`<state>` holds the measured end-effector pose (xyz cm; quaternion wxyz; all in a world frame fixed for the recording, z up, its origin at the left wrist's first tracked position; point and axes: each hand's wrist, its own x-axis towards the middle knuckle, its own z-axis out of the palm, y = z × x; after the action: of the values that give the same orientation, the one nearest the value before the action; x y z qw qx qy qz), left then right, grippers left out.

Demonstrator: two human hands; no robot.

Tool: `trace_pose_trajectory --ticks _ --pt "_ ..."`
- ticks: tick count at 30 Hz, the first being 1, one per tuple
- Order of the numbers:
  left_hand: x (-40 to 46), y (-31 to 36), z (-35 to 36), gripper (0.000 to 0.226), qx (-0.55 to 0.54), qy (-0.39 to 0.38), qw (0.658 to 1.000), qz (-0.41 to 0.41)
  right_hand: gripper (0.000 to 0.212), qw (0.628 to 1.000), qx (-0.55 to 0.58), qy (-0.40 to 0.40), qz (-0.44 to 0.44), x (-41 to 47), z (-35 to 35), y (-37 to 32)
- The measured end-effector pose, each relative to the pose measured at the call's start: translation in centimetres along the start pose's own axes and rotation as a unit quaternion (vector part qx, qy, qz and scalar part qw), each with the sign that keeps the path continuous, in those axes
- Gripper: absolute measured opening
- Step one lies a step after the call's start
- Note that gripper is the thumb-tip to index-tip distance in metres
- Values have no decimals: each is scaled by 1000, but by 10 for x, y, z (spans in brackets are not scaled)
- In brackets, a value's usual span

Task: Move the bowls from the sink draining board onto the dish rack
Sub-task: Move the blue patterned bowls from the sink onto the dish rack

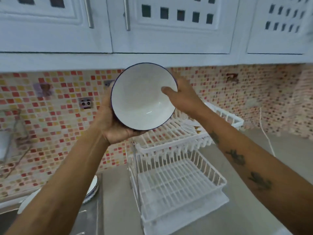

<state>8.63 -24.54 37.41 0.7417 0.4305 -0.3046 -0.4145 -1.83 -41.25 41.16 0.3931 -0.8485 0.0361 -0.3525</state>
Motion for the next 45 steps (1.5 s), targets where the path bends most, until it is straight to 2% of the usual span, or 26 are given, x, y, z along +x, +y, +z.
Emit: trace_pose_trajectory --ticks 3,4,7,9,11,15,17,19,22,24,27,31,33,35,38,41,43,45 --pt "25 -2 0 62 92 88 991 43 11 988 86 -89 89 5 -17 21" --pt "32 -4 3 60 129 110 984 47 8 977 132 -120 121 8 -21 27" --pt "53 -15 5 59 204 145 966 71 16 955 180 -166 170 19 -31 46" --pt "63 -23 6 75 258 182 945 79 23 937 193 -218 195 28 -37 60" --pt "73 -29 3 88 311 226 919 91 40 920 198 -251 227 37 -40 74" --pt "84 -47 5 77 444 221 862 104 59 914 160 -250 278 46 -21 103" --pt "87 -55 7 85 495 230 833 87 64 915 129 -260 279 47 -9 113" --pt "90 -59 6 95 526 251 811 58 56 917 124 -261 274 45 -3 117" --pt "92 -61 8 76 570 258 780 26 42 916 147 -246 280 39 0 127" --pt "93 -62 9 82 598 257 759 6 42 910 176 -249 281 37 2 132" --pt "97 -66 8 91 615 245 749 -14 44 912 167 -247 281 36 2 138" --pt "98 -74 12 72 662 213 718 -19 56 918 102 -253 290 34 2 143" --pt "98 -76 9 65 673 197 713 -23 56 919 78 -259 286 32 5 144" --pt "99 -76 6 73 673 195 713 -30 47 920 81 -257 286 29 7 142" --pt "100 -78 5 95 688 206 694 -54 34 919 96 -259 282 27 7 137" --pt "99 -82 8 112 705 207 673 -79 37 924 87 -256 270 26 8 138" --pt "98 -82 10 115 708 199 672 -92 43 930 63 -251 260 27 10 139" --pt "94 -80 12 117 711 193 669 -101 40 932 56 -250 255 26 12 138"
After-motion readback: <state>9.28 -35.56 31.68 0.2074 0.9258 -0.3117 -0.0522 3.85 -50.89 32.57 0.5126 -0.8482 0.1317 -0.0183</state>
